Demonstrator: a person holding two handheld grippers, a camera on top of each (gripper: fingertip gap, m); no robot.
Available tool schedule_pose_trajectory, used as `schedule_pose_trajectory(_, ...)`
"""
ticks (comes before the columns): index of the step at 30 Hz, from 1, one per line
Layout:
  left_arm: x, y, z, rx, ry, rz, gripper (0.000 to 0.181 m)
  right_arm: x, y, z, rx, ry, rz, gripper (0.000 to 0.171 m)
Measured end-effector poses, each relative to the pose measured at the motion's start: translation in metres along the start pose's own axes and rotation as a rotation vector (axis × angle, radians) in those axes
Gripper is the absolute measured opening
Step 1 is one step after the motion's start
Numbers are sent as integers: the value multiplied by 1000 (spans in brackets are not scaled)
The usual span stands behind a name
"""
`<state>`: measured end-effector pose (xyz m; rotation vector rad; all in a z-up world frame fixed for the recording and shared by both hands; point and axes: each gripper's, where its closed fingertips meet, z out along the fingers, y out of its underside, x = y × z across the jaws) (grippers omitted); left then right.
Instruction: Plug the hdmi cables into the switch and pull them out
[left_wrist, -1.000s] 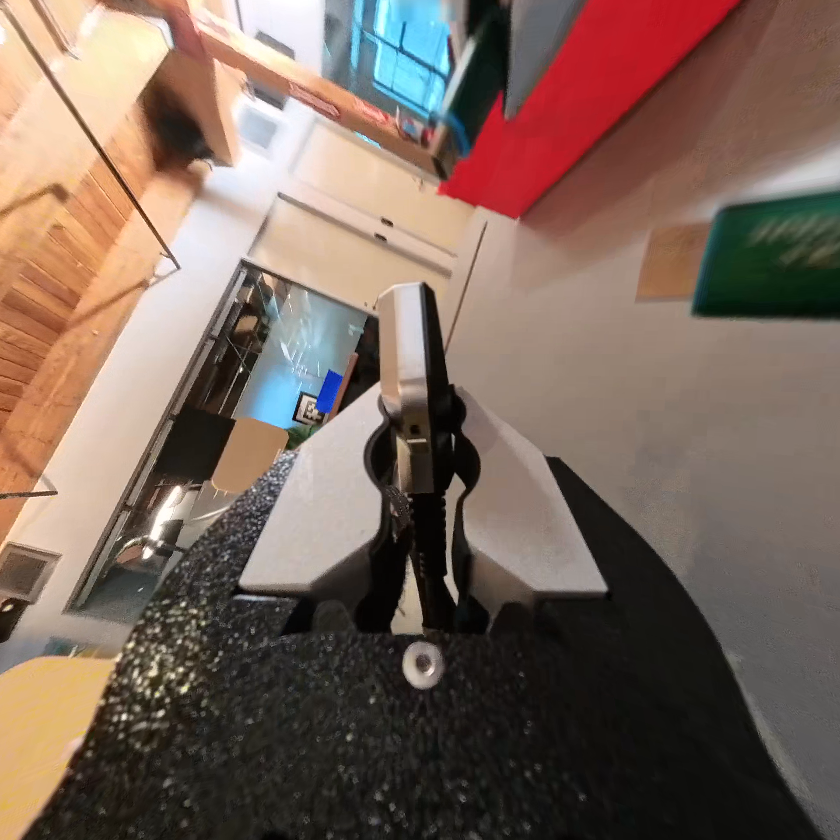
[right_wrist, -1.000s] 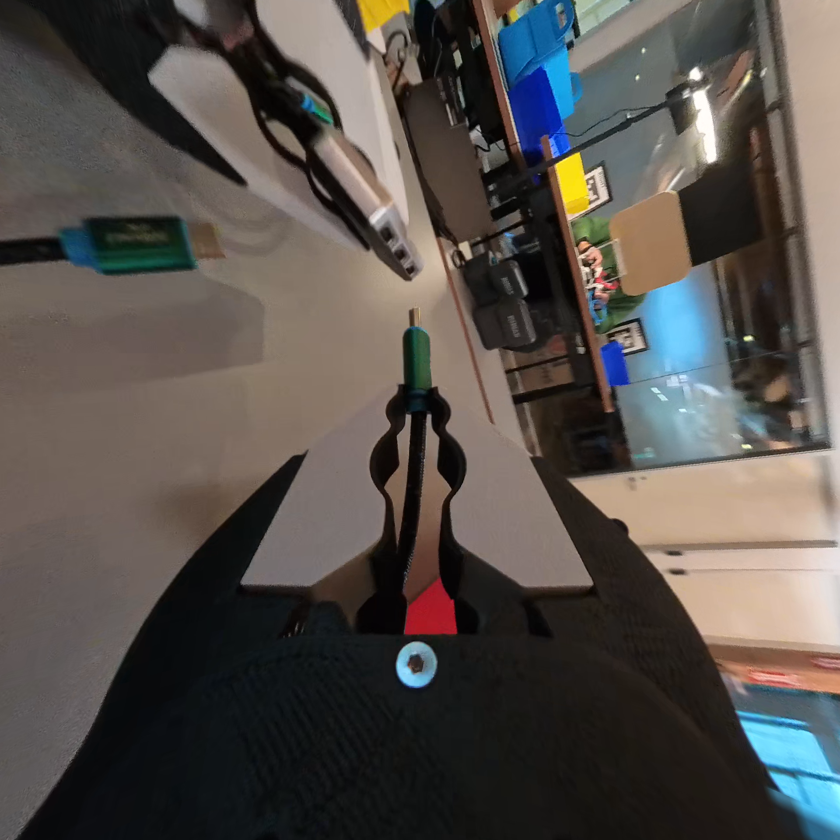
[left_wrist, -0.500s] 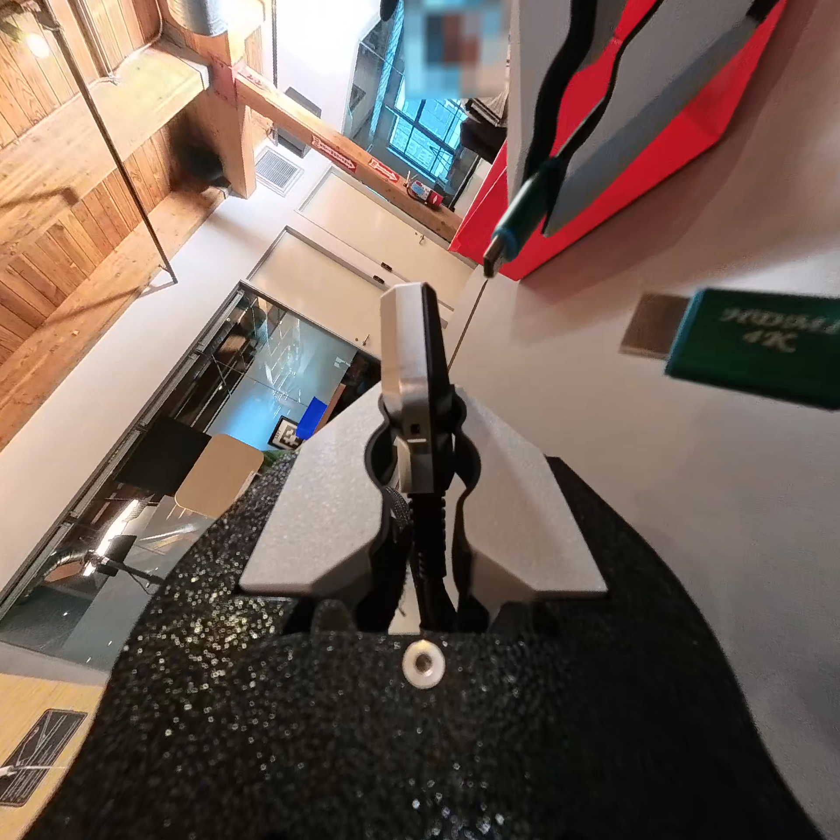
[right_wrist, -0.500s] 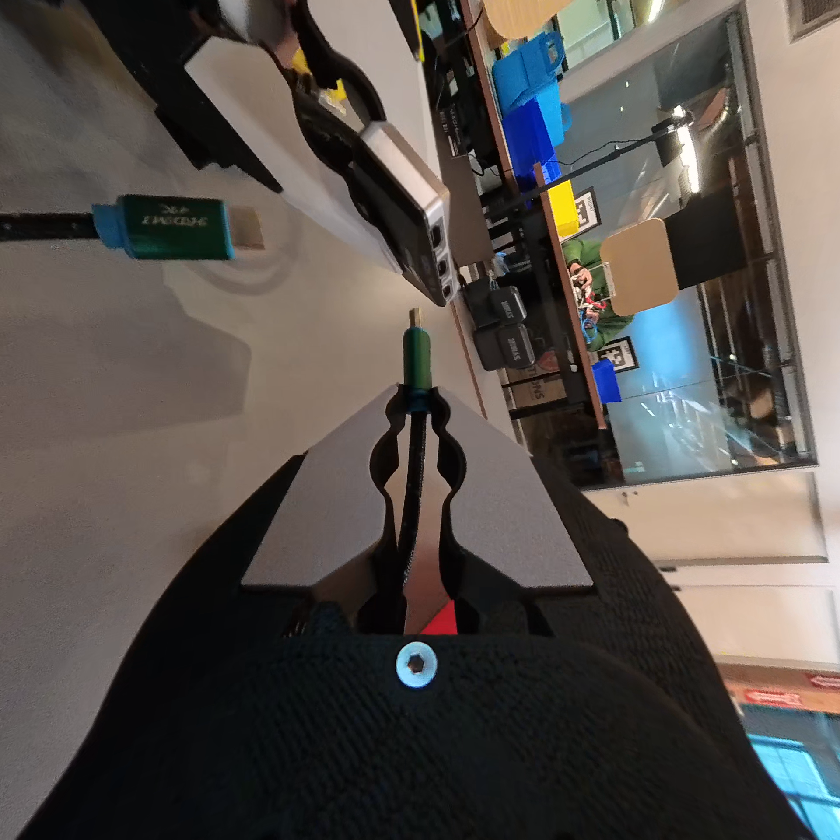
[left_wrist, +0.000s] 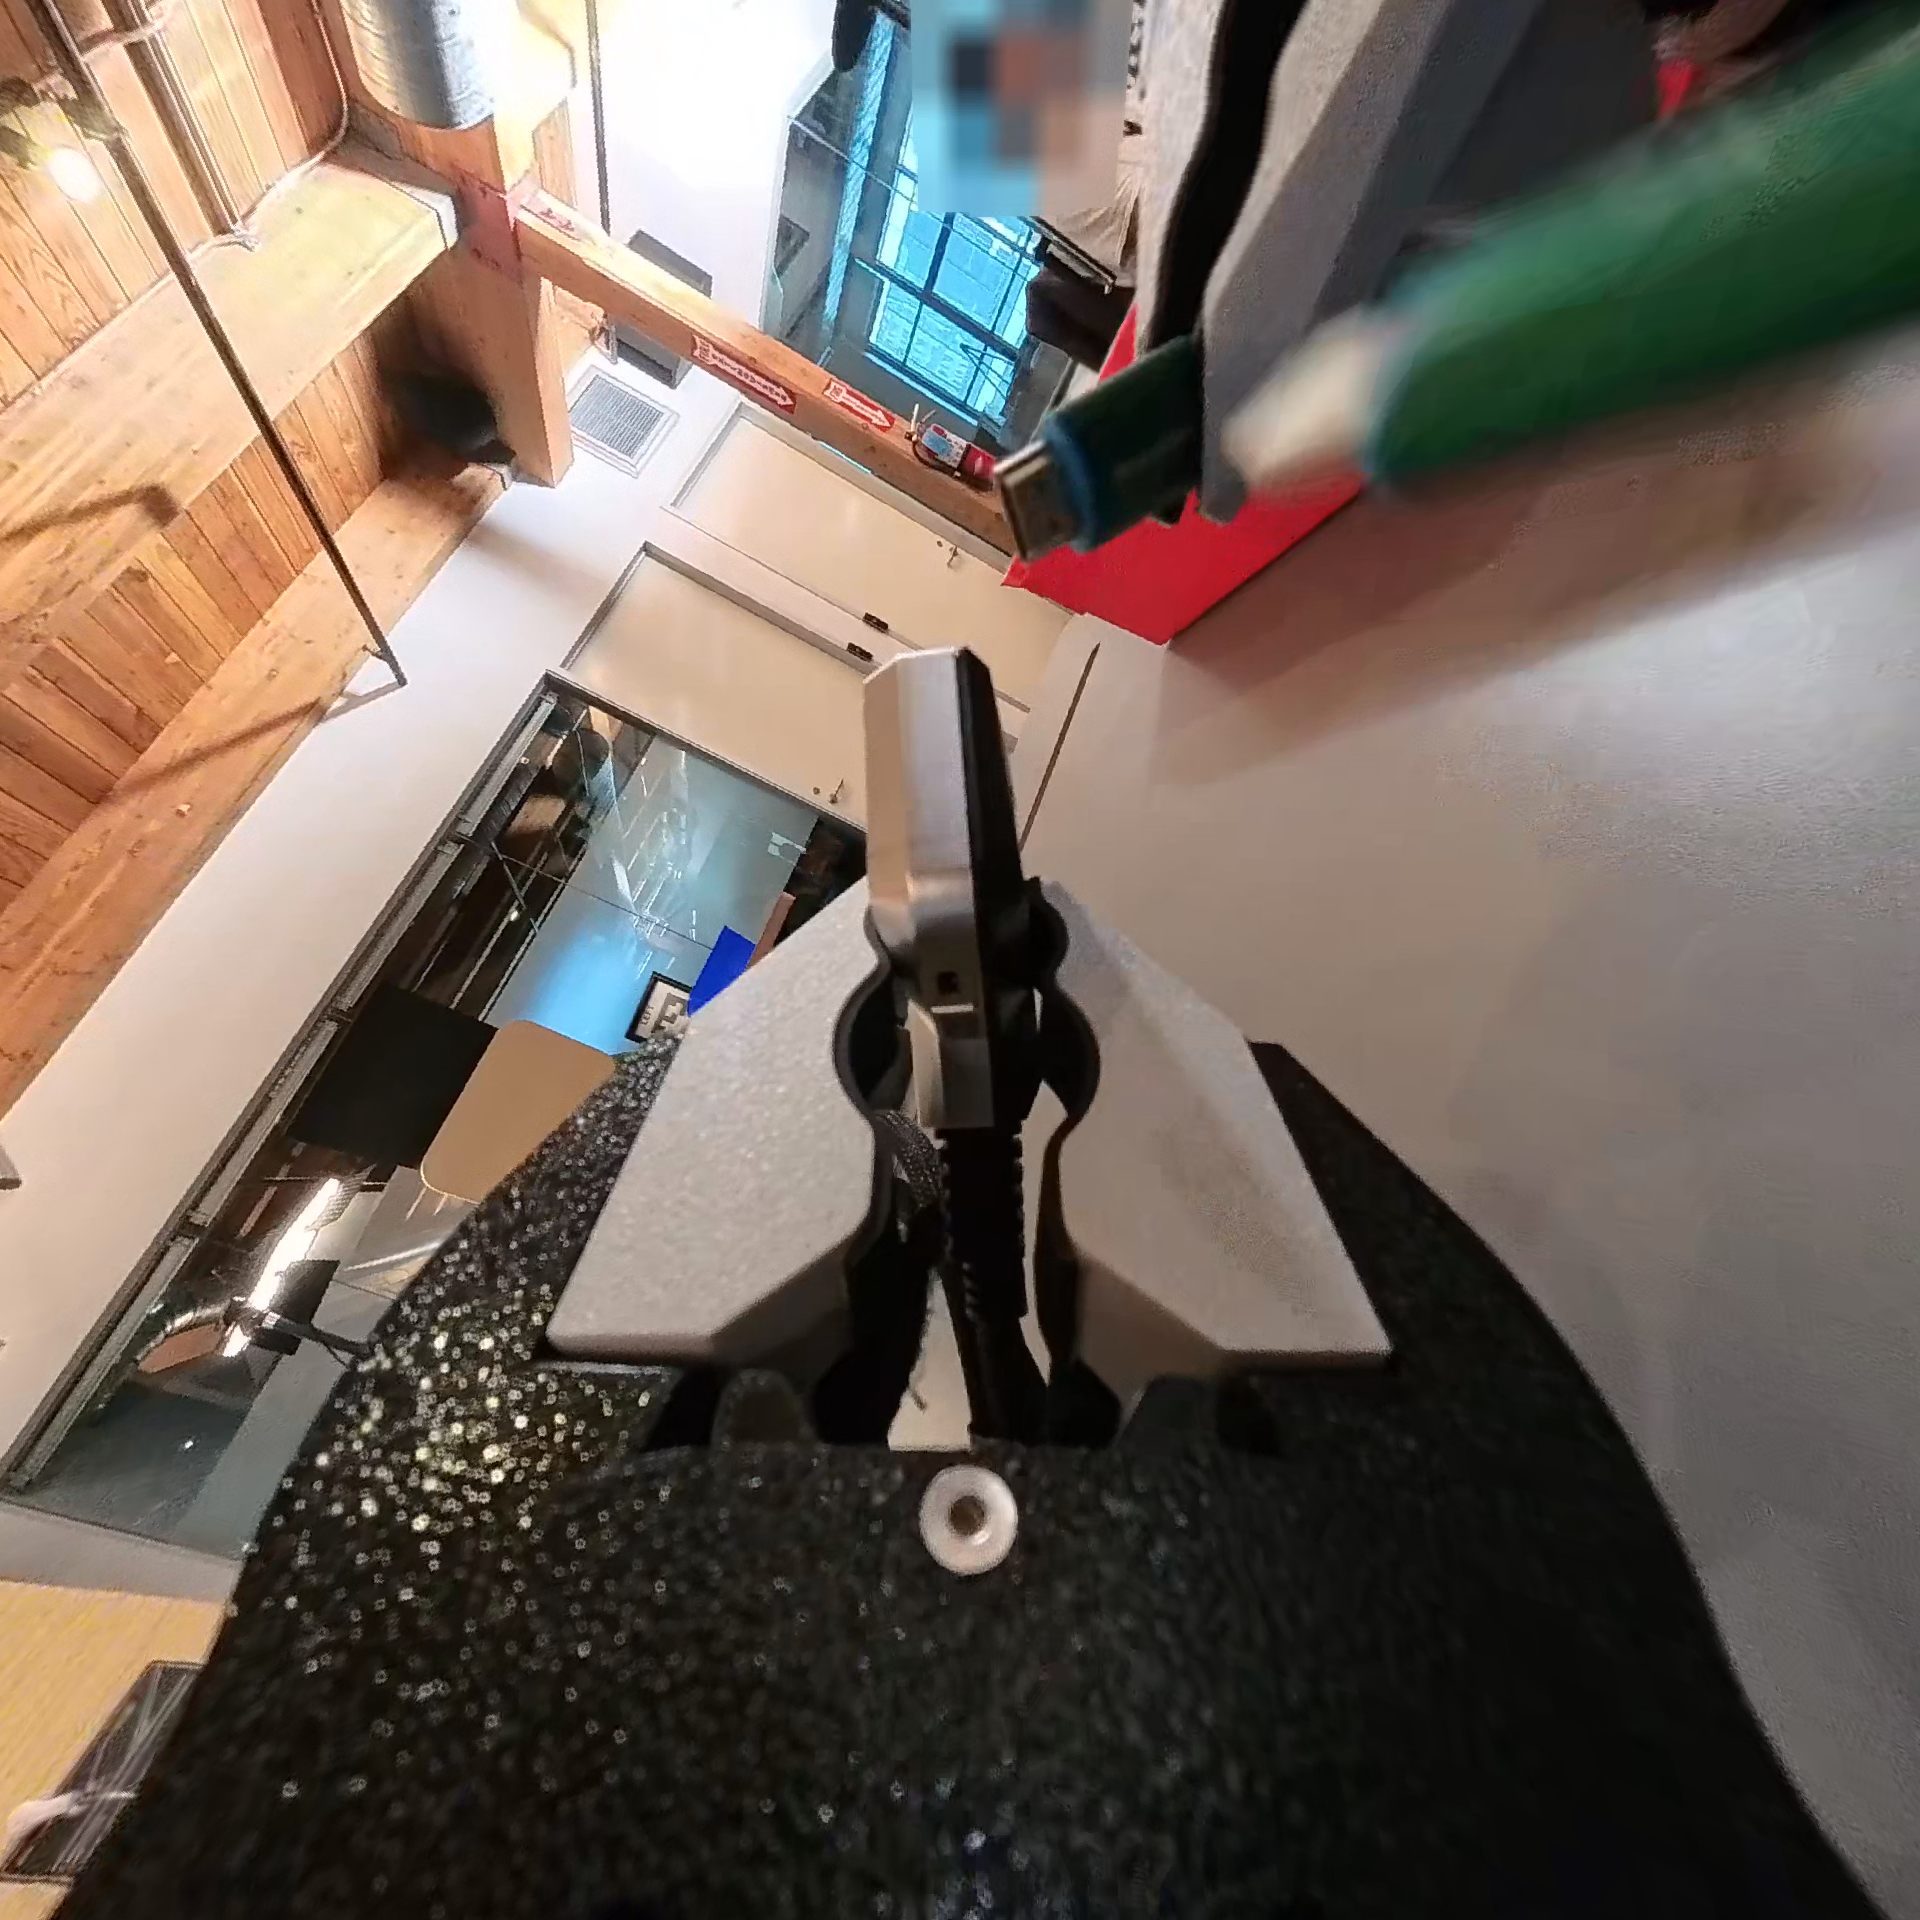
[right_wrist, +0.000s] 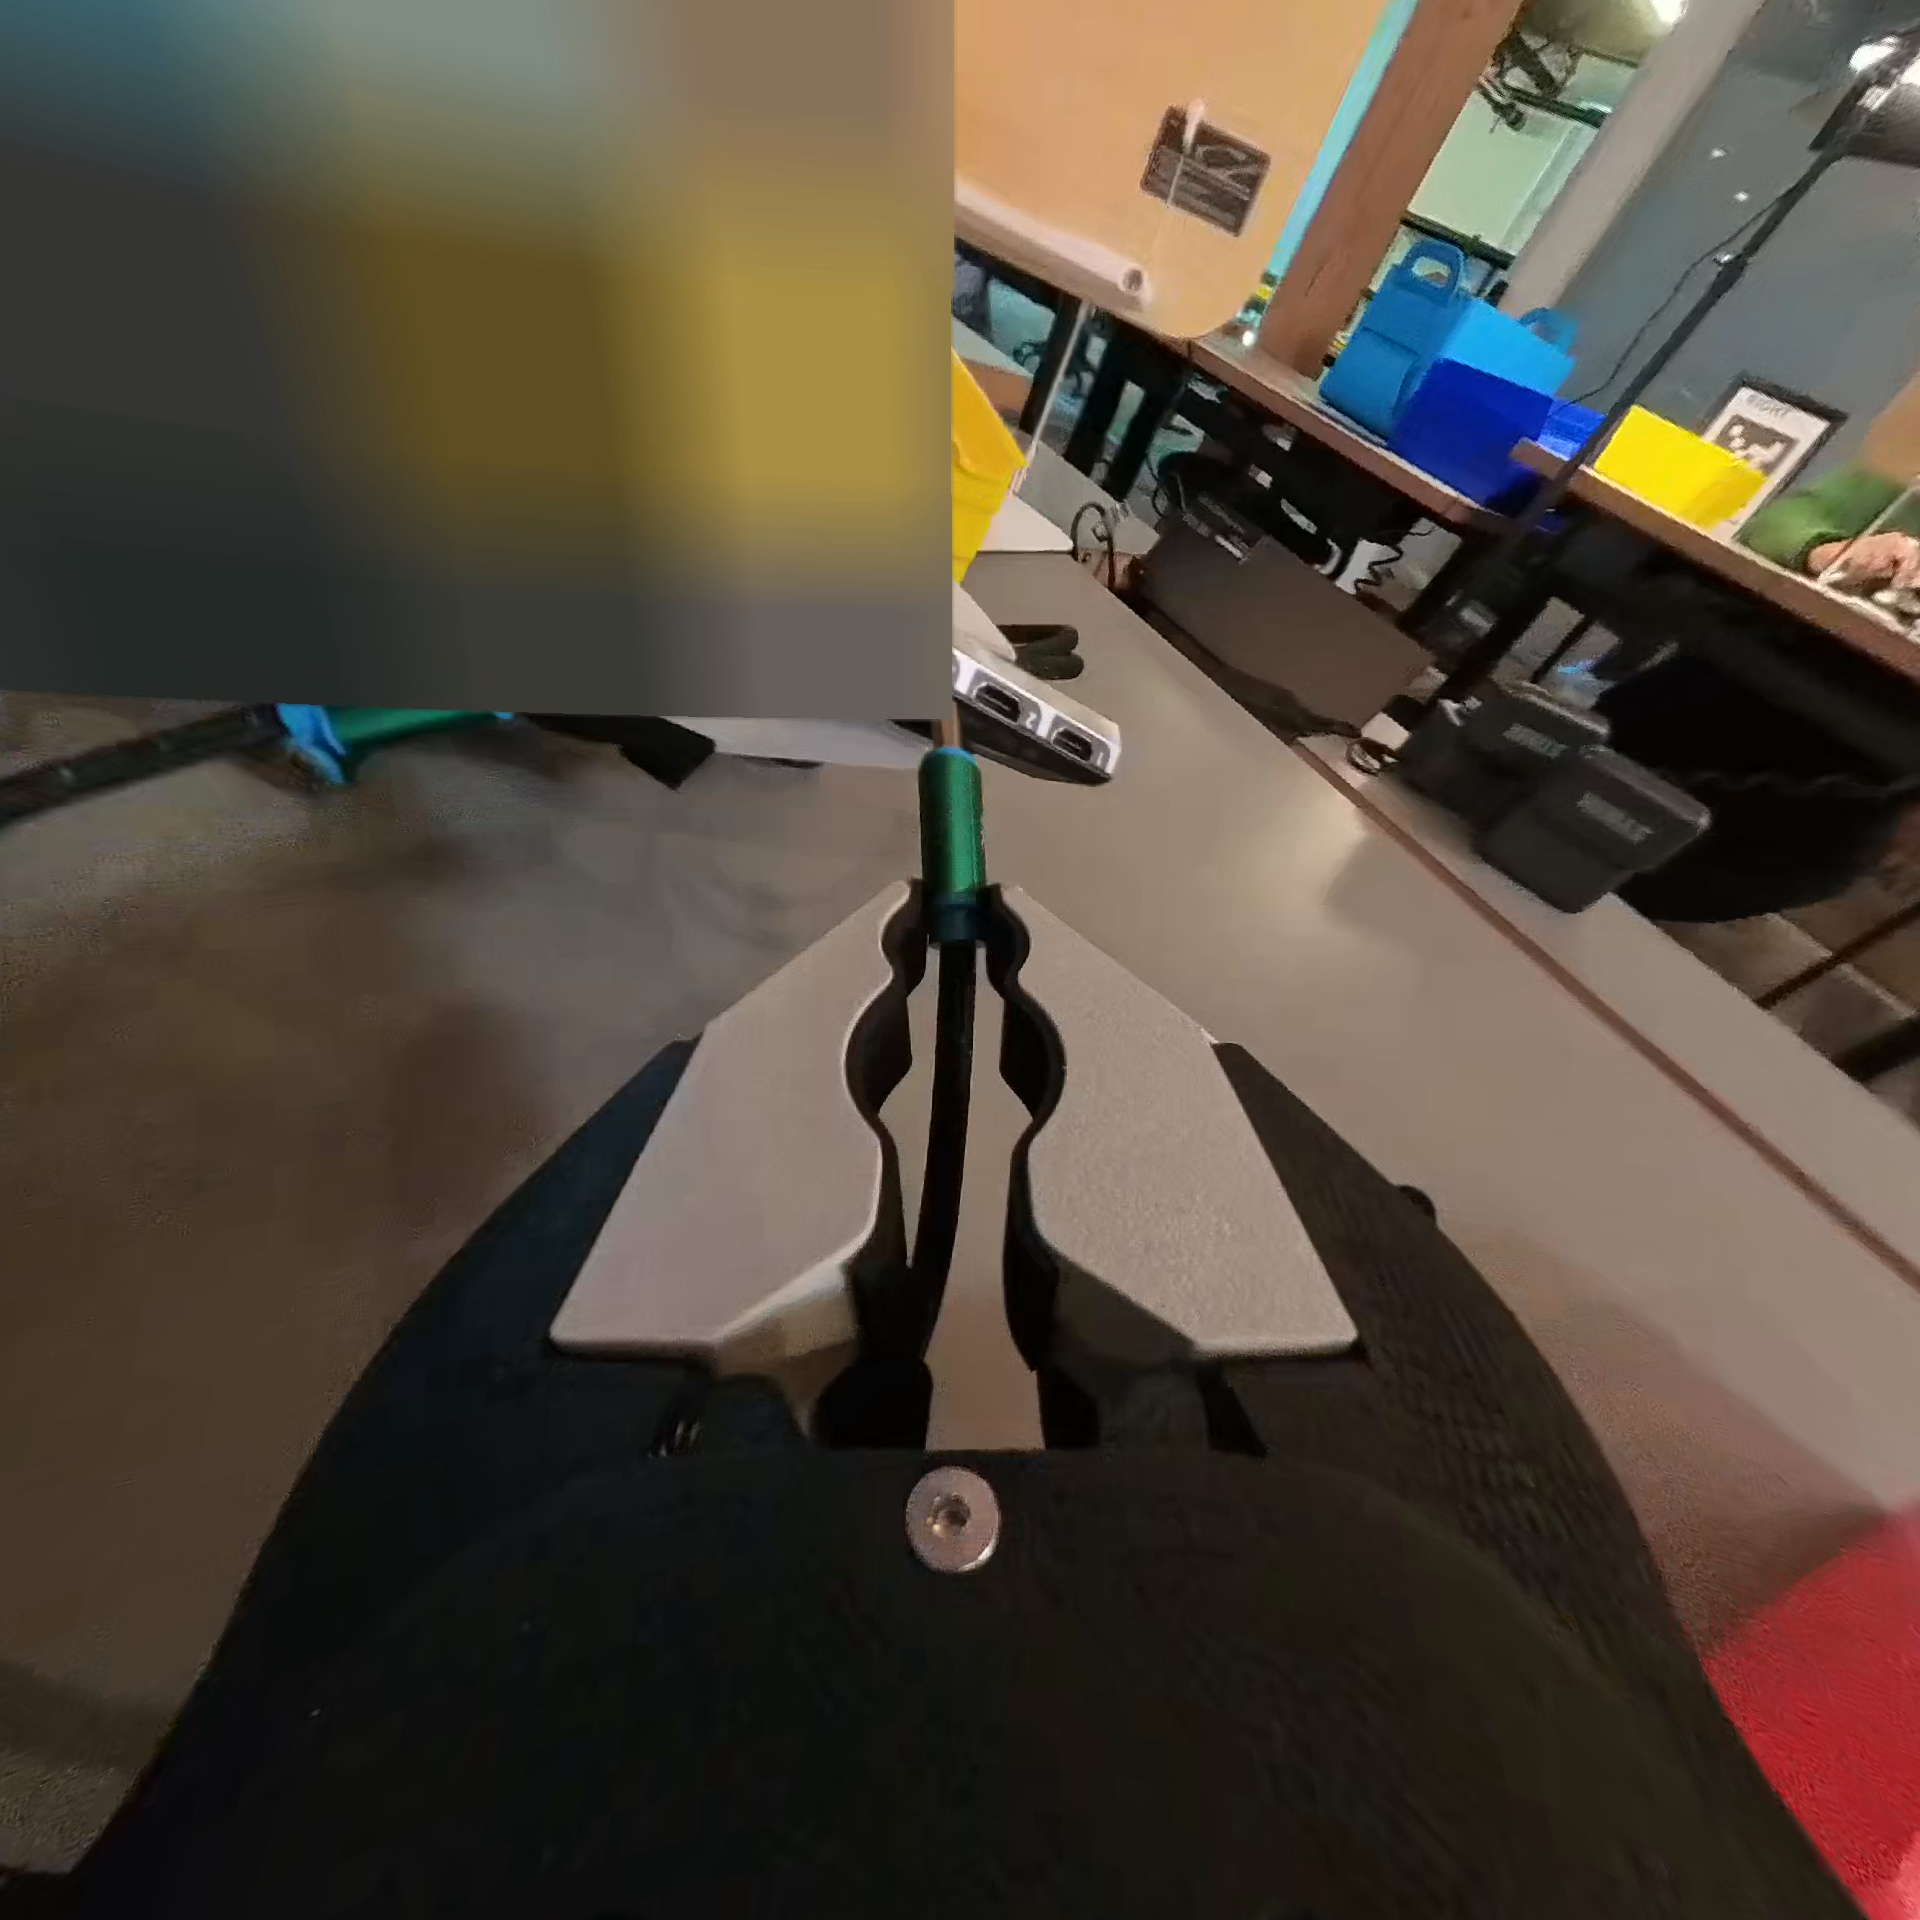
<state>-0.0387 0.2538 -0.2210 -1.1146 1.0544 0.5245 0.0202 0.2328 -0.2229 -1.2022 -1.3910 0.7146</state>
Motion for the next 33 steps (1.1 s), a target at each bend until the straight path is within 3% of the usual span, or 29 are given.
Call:
schedule_pose_trajectory(7, 3, -3, -1, 4, 12, 17, 19, -2, 0, 2, 8, -11, 7, 9)
schedule_pose_trajectory(12, 8, -2, 0, -6, 50, -6, 19, 1, -2, 3, -33, 75, -145, 9)
schedule_pose_trajectory(14, 11, -3, 1, -16, 93, -42, 20, 8, -6, 0, -70, 180, -321, 9)
schedule_pose_trajectory(18, 15, -4, 1, -32, 194, -171, 20, 21, -23, -7, -176, 416, -863, 9)
schedule_pose_trajectory(22, 15, -12, -4, -18, 326, -321, 19, 21, -60, -12, -155, 593, -1370, 9)
schedule_pose_trajectory(28, -3, -38, -22, 35, 602, -712, 19, 16, -90, -7, -58, 590, -1788, 9)
schedule_pose_trajectory(33, -6, -58, -47, 127, 958, -1053, 19, 5, -101, 0, 33, 484, -2025, 9)
